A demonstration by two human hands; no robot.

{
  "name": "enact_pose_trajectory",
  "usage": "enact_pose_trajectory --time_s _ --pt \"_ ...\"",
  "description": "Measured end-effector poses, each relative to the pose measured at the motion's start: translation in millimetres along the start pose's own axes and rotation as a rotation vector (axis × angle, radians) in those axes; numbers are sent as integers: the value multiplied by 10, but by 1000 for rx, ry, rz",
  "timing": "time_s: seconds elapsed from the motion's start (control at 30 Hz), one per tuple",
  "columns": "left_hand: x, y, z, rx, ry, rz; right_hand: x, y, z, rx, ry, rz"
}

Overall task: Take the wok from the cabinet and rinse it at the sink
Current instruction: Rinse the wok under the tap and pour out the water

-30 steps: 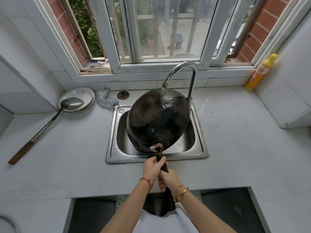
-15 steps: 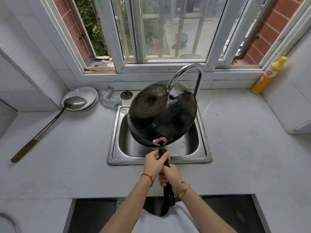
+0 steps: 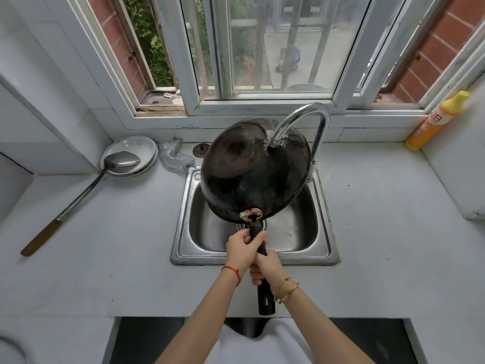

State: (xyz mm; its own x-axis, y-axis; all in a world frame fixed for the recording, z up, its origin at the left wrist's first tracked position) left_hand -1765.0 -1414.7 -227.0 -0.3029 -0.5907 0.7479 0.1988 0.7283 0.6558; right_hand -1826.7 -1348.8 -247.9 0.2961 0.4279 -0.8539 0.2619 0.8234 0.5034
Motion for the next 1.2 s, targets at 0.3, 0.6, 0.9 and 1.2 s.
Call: enact_pose_trajectory --time_s 0.3,0.6,0.9,1.2 --pt "-41 -75 -41 -2 3 -25 -4 -37 38 -35 21 6" --pt "-237 68 -10 -41 59 -46 155 118 -2 -43 60 33" --pt "-469 279 15 -41 95 -72 317 387 -28 -36 44 43" --pt "-577 421 56 -50 92 -62 372 592 -68 -18 48 48"
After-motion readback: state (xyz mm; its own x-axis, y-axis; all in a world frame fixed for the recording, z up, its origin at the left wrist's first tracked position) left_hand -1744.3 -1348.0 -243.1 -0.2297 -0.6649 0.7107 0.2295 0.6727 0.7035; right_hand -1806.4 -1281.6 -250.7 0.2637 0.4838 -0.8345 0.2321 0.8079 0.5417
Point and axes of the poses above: each hand's wrist, its own y-axis away from the middle knuckle, its own z-axis out of the palm, x = y × z, the point moved 7 cm from there along -y, towards the middle knuckle, and after that the axes turned 15 degrees about -z, right-handed, at the moved point
